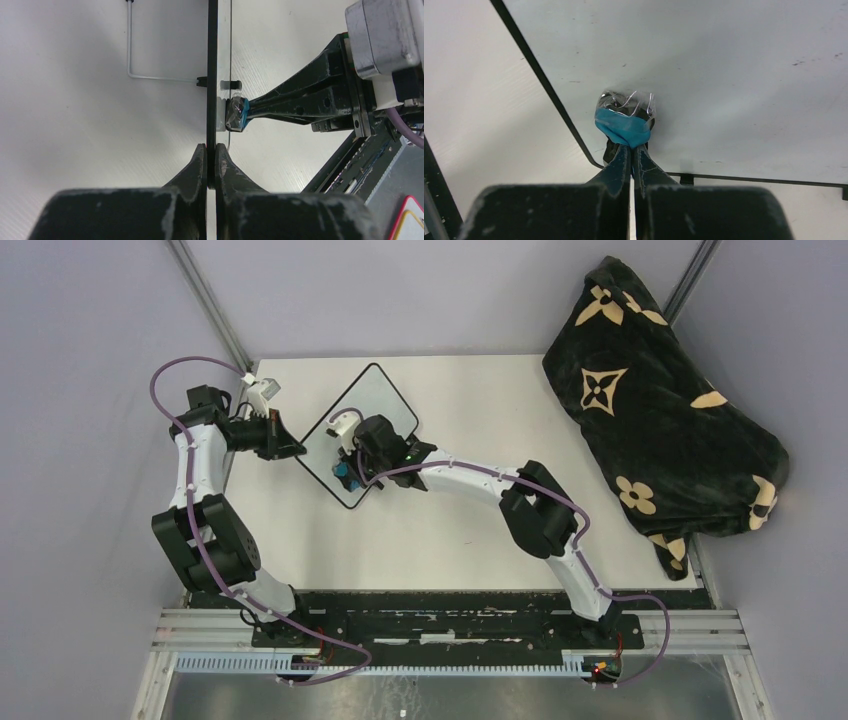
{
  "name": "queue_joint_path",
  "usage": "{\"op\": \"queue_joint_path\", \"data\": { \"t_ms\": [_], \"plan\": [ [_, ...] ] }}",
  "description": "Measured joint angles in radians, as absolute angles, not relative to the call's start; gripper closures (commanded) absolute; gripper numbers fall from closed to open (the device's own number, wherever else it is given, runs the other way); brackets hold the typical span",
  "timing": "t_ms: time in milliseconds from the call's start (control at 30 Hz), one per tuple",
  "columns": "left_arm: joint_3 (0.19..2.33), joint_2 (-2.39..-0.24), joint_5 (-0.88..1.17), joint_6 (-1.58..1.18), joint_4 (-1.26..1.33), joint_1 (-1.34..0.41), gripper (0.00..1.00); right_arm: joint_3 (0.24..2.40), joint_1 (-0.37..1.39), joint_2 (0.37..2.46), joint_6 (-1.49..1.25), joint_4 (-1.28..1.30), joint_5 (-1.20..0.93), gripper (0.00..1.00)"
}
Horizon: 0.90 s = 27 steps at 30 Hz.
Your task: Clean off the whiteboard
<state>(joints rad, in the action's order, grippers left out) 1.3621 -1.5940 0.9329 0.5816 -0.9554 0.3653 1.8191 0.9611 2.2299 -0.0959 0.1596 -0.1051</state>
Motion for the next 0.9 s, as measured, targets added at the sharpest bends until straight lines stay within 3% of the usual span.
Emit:
{"op": "queue_joint_path", "data": {
  "t_ms": [600,900],
  "plan": [
    [1.362,-1.592,0.934,0.582,-0.957,0.361,0.97,1.821,0.945,2.232,-0.099,0.159,-0.113,1.00],
    [1.362,-1.592,0.933,0.582,-0.958,0.357,0.97,1.821,0.843,2.232,-0.099,0.159,-0.109,1.00]
  ]
}}
